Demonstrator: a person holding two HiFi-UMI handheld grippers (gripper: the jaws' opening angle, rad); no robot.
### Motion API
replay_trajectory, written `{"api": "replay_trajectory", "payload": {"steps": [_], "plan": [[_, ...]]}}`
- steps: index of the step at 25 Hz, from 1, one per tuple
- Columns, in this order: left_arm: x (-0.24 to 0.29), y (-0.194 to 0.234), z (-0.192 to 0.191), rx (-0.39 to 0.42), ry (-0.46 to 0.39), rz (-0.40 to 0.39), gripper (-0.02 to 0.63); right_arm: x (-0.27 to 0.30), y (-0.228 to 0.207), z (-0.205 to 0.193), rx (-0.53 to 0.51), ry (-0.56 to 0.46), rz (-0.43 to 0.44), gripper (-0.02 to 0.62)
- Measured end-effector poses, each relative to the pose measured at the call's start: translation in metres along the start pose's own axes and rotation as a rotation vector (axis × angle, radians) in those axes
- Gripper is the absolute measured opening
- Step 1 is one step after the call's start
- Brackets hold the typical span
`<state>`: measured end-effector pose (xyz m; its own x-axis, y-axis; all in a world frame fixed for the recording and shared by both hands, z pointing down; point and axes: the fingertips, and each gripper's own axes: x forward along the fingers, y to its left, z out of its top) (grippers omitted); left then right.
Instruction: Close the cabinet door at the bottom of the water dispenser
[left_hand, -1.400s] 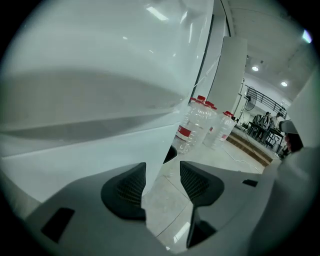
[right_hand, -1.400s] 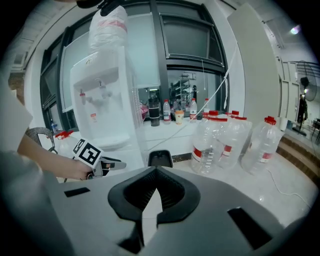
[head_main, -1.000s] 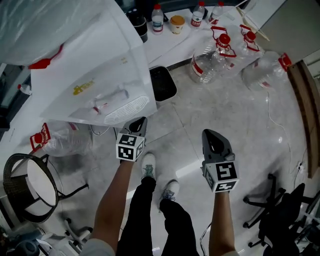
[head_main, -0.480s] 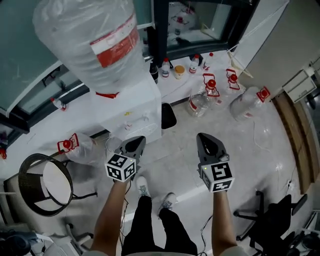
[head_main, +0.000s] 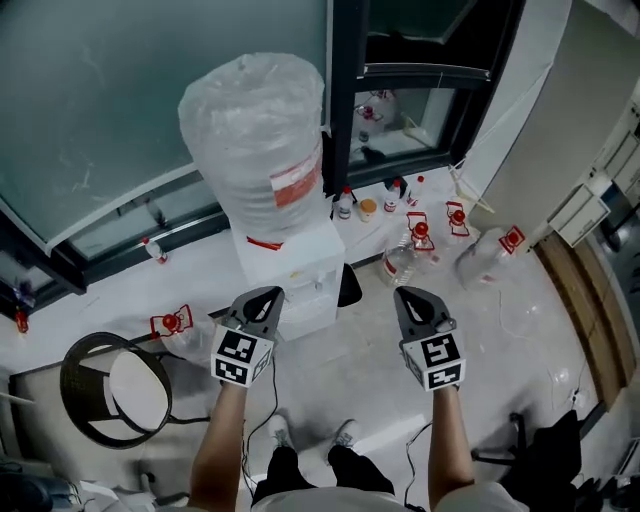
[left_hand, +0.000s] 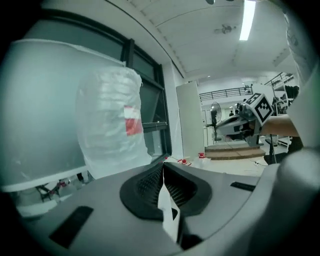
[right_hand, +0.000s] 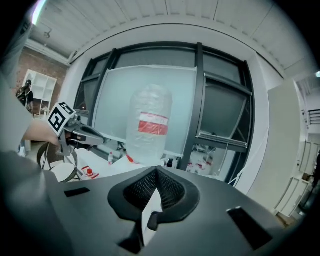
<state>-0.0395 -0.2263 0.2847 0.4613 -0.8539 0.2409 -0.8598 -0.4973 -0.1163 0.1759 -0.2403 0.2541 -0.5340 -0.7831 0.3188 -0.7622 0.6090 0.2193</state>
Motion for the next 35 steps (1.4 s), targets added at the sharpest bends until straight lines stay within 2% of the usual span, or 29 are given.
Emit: {"api": "replay_trajectory", "payload": {"steps": [4,7,10,14,19,25,35], "plan": [[-0.036,0.02,0.054,0.049,-0.066,-0.011,0.021,-0.013,0.013,0.063,-0.035,-0.072,-0.036,0.026],[-0.062,0.032,0.083,0.097,-0.093,-0.023,0.021,-0.025,0.032,0.102,-0.056,-0.114,-0.032,0.026],[-0.085,0.039,0.104,0.152,-0.113,-0.017,0.021,-0.033,0.056,0.126,-0.077,-0.137,-0.002,0.026],[-0.109,0.051,0.129,0.163,-0.169,0.007,0.021,-0.034,0.073,0.155,-0.117,-0.178,0.002,0.026],[-0.128,0.061,0.147,0.2,-0.2,0.032,0.021,-0.03,0.082,0.192,-0.151,-0.249,-0.009,0.026],[-0.139,0.061,0.172,0.252,-0.244,0.026,0.021,-0.031,0.083,0.216,-0.176,-0.3,-0.008,0.026],[-0.14,0.054,0.192,0.299,-0.279,0.002,0.021,-0.026,0.079,0.222,-0.198,-0.311,-0.015,0.026]]}}
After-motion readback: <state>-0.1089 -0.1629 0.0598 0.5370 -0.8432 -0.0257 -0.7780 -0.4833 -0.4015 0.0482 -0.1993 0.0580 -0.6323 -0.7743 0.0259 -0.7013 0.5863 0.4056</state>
